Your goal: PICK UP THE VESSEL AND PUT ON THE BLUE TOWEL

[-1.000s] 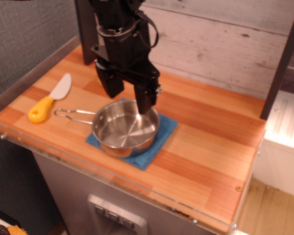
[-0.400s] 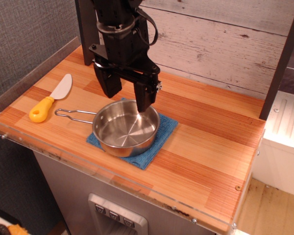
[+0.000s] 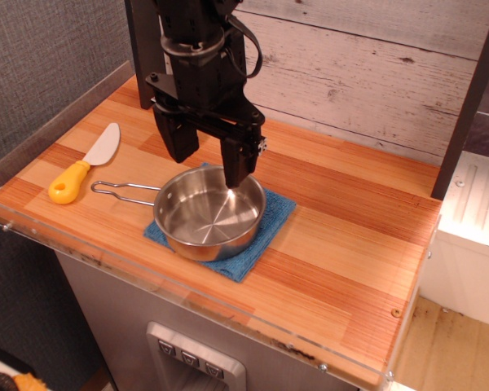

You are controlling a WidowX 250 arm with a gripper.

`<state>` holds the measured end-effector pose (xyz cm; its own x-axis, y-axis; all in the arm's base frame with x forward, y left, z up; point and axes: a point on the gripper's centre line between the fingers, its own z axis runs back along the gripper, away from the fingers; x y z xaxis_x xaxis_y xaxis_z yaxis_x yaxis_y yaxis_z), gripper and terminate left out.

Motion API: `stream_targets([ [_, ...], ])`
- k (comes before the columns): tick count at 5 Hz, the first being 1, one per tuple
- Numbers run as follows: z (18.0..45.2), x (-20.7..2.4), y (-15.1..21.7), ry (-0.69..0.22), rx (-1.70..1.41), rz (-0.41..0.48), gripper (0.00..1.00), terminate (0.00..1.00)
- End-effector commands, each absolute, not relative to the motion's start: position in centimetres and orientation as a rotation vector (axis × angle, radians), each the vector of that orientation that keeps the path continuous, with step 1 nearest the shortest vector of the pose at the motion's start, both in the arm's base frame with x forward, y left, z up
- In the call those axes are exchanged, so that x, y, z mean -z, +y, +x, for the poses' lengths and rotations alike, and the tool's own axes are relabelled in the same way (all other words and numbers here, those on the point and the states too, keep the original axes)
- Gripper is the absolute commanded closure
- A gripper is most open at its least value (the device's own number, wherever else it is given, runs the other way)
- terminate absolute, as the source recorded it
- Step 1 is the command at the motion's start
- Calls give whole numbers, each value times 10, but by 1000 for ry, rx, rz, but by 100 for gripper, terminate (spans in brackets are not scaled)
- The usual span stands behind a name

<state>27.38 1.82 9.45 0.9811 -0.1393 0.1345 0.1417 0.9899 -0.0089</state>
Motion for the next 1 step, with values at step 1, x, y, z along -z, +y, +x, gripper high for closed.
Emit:
stream_targets([
  [1, 269, -107, 9, -169, 147, -11, 0, 100],
])
